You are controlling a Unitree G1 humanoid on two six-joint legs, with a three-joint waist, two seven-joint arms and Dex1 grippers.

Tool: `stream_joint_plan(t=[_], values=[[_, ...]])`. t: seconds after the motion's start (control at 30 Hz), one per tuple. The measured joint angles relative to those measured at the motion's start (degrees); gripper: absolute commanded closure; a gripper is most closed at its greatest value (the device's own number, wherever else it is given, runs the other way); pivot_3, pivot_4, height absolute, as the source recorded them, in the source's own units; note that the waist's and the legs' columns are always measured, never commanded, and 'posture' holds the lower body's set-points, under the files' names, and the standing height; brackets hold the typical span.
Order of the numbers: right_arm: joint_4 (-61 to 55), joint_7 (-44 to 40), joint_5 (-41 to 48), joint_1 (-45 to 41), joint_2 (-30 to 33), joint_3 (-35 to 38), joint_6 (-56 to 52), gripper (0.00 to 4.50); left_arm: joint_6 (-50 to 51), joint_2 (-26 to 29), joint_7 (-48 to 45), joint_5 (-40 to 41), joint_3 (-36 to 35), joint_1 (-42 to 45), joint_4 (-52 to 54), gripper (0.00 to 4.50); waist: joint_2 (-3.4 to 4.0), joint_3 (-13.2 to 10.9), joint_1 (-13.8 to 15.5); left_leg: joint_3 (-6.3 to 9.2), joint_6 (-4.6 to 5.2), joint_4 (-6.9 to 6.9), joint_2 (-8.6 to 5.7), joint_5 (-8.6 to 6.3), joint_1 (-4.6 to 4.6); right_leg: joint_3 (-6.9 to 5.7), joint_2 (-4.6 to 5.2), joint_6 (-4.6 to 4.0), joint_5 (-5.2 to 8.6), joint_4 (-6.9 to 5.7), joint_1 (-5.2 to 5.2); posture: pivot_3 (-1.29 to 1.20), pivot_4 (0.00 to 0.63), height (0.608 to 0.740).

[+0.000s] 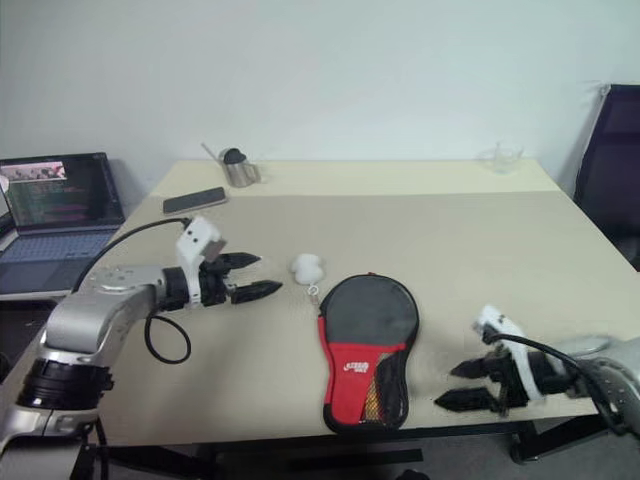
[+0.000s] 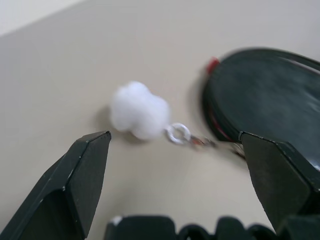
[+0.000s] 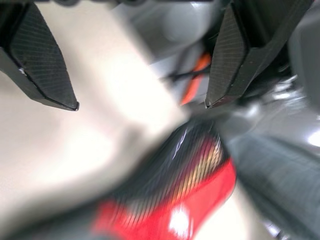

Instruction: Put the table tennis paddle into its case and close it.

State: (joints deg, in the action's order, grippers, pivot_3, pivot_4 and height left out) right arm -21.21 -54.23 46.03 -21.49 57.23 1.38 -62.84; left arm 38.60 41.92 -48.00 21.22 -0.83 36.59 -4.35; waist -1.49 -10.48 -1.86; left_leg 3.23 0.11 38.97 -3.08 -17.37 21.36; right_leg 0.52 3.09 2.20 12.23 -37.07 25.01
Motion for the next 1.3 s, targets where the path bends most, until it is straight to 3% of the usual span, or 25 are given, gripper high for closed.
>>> stream_joint_plan(t=[0.03, 0.13, 0.3, 0.4, 0.63, 1.03, 1.13, 1.3], values=[[0.9, 1.5, -0.5, -3.2, -2.6, -0.2, 0.7, 0.02, -0.2, -1.0, 0.5, -0.2, 0.0, 0.9, -0.7, 0.0, -0.02, 0.0, 0.0, -0.03, -0.01, 0.0, 0.02, 0.01, -0.07, 0.05, -0.01, 0.0, -0.01, 0.01, -0.06, 0.0, 0.15, 0.74], [7.1, 12.9, -5.0, -13.9, -18.5, -2.2, 1.9, 0.02, -0.9, -4.4, 3.1, -2.0, 0.8, 4.5, -4.0, 0.0, -0.1, 0.0, 0.0, 0.0, -0.07, -0.06, 0.09, 0.04, -0.54, 0.17, -0.05, -0.05, -0.05, -0.01, -0.49, 0.0, 0.15, 0.74], [15.3, 24.4, -21.5, -14.6, -31.1, -14.5, 14.9, 0.02, -1.5, -8.8, 6.6, -5.4, 2.5, 7.2, -10.2, 0.0, -0.15, 0.0, 1.0, 0.14, -0.29, -0.04, -0.1, 0.16, -0.34, 0.13, 0.05, -0.08, -0.08, 0.04, -0.36, 0.0, 0.15, 0.74], [19.9, 26.8, -26.1, -12.2, -36.9, -18.1, 20.0, 0.02, -0.5, -12.5, 10.2, -7.3, 3.3, 8.7, -14.0, 0.0, -0.22, 0.1, 1.3, 0.1, -0.3, 0.12, -0.27, 0.16, 0.61, 0.23, 0.1, -0.01, -0.15, -0.01, 0.59, 0.0, 0.15, 0.74], [21.6, 27.9, -29.0, -10.2, -41.2, -17.4, 22.1, 0.02, -1.1, -19.6, 14.3, -9.6, 4.4, 9.1, -20.0, 0.0, -0.29, 0.2, 1.0, 0.01, -0.3, 0.1, -0.25, 0.17, 0.63, 0.24, 0.12, 0.0, -0.17, -0.12, 0.75, 0.0, 0.15, 0.74], [21.4, 26.0, -31.4, -8.5, -42.3, -17.4, 21.3, 0.02, -7.7, -24.5, 23.7, -17.4, 5.3, 16.4, -39.5, 0.0, -0.35, 0.4, 0.7, 0.19, -0.09, -0.01, -0.25, 0.04, -0.7, 0.02, 0.05, 0.05, -0.18, -0.05, -0.69, 0.0, 0.15, 0.74], [21.4, 26.0, -31.4, -8.5, -43.0, -16.8, 20.2, 0.0, -11.4, -26.4, 23.7, -18.3, 5.1, 19.1, -45.2, 0.6, -0.39, 0.5, 0.6, 0.3, -0.1, 0.0, -0.27, 0.05, -0.71, -0.05, 0.06, 0.05, -0.19, -0.04, -0.74, 0.0, 0.15, 0.74], [21.4, 25.9, -31.5, -8.8, -44.1, -16.2, 18.9, 0.0, -15.7, -28.5, 24.2, -19.1, 5.0, 22.7, -52.4, 2.4, -0.42, 0.5, 0.4, 0.34, -0.11, 0.0, -0.27, 0.05, -0.69, -0.05, 0.07, 0.06, -0.19, -0.02, -0.74, 0.0, 0.15, 0.74]])
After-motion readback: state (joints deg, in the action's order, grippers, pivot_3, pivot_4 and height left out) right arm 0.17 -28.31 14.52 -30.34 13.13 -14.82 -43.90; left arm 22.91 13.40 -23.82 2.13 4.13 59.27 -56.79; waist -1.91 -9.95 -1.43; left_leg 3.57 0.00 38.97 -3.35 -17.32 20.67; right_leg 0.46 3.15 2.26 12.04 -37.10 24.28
